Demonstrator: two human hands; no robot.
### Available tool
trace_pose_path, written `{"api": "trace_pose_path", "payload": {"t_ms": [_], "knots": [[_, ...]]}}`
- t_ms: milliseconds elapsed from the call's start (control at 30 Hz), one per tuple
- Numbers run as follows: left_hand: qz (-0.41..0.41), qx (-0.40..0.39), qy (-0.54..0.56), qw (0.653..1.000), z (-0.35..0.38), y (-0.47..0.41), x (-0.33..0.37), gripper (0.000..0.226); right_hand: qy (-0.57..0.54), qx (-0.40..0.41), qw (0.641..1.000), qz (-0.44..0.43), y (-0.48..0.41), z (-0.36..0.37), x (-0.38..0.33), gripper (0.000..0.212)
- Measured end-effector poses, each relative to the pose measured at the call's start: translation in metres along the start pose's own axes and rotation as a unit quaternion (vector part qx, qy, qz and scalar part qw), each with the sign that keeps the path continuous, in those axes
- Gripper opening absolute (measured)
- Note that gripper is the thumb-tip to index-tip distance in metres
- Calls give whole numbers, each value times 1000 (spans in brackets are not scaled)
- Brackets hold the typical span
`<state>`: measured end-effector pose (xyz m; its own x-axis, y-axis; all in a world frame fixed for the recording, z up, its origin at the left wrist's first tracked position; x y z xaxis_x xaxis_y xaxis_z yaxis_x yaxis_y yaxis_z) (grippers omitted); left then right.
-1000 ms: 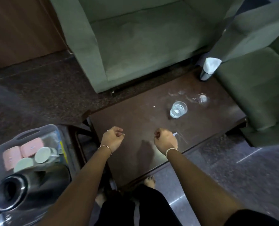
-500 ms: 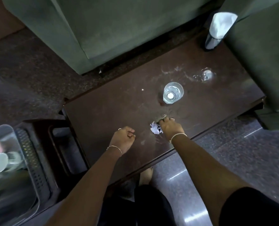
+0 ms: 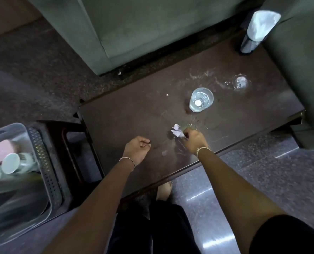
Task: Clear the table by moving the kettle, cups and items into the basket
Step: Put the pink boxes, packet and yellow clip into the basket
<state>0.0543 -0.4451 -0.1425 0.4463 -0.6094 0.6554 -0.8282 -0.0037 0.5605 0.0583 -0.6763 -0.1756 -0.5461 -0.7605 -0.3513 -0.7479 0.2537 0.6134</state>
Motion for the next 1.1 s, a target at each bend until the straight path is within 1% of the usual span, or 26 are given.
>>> {"api": "trace_pose_path", "payload": {"t_ms": [100,200,300,367,533,633,700,733,767,867,933,1000,1100], "knots": [[-16,-9,38,999,-14,14,9,19,-139,24,989,48,17,-7,-21,21],[-22,-19,87,996,-33,27,22,24,-280,-6,958,62,37,-4,-53,19],[-23,-19,162,986,-58,44,31,26,-342,-39,938,39,61,1,-94,17],[-24,-3,215,976,-79,54,34,27,-363,-61,930,8,80,4,-124,19],[-25,37,307,951,-142,81,22,27,-363,-142,917,-82,133,13,-197,21],[-12,76,338,938,-186,98,7,13,-350,-185,911,-120,160,23,-243,24],[-6,104,350,931,-215,109,-4,4,-324,-205,912,-148,178,31,-274,19],[-5,120,354,928,-230,114,-11,7,-317,-212,910,-162,187,36,-290,16],[-8,136,359,923,-244,118,-19,11,-315,-214,908,-173,195,41,-306,14],[-11,178,384,906,-289,128,-41,12,-307,-223,907,-184,212,60,-351,10],[-5,193,385,902,-321,129,-55,15,-299,-234,906,-186,220,76,-379,6],[-4,195,379,905,-351,125,-69,18,-288,-227,911,-189,223,92,-407,12],[-7,170,353,920,-387,110,-91,18,-269,-183,926,-192,222,114,-440,19]]}}
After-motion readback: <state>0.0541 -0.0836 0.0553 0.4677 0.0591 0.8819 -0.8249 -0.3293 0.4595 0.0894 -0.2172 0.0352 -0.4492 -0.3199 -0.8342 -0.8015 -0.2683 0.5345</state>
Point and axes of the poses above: each hand's wrist, its own y-axis away from the middle knuckle, its own z-axis out of the palm, x = y × z, the point moved 5 cm from there along -y, towards the middle knuckle, and after that the axes turned 7 degrees about z, right-handed, at the moved point
